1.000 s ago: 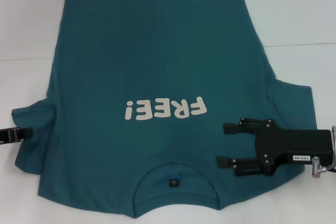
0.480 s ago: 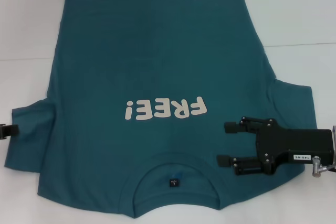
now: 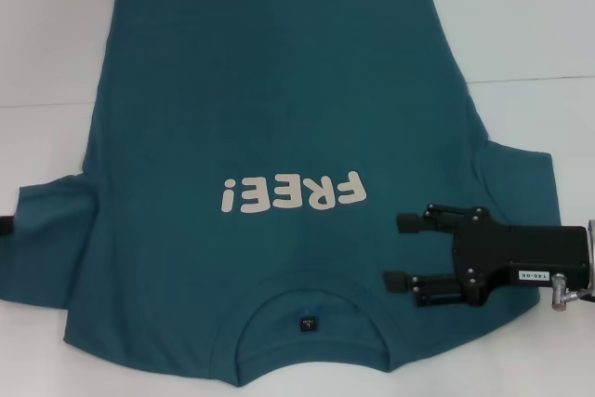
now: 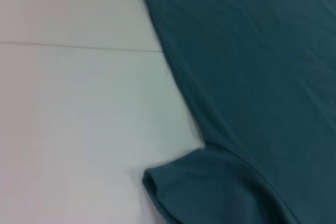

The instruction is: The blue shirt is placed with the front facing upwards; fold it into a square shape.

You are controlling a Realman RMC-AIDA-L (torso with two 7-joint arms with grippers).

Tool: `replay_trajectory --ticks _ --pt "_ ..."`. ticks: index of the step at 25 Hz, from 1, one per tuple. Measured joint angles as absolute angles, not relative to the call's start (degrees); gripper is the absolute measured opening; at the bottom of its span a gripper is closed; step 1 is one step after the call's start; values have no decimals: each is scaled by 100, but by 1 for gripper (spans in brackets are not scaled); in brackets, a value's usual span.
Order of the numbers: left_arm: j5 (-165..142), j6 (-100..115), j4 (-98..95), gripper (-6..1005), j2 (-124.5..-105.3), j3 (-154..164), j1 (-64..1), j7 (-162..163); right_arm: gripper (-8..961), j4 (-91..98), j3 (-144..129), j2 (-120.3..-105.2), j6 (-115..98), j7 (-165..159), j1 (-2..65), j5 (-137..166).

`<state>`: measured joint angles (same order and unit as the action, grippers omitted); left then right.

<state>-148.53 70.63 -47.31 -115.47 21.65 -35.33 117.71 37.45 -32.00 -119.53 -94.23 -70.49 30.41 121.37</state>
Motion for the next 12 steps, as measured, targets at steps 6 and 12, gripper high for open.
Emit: replay_trajectory --ticks 6,12 --pt "-14897 7017 -4728 56 -11453 2192 -3544 11768 913 3754 -3199 -11953 -9421 -7049 3038 12138" --pt "-15116 6939 -4726 61 -11407 2197 -3627 11768 914 3751 -3199 -11953 -9421 -7049 3034 12138"
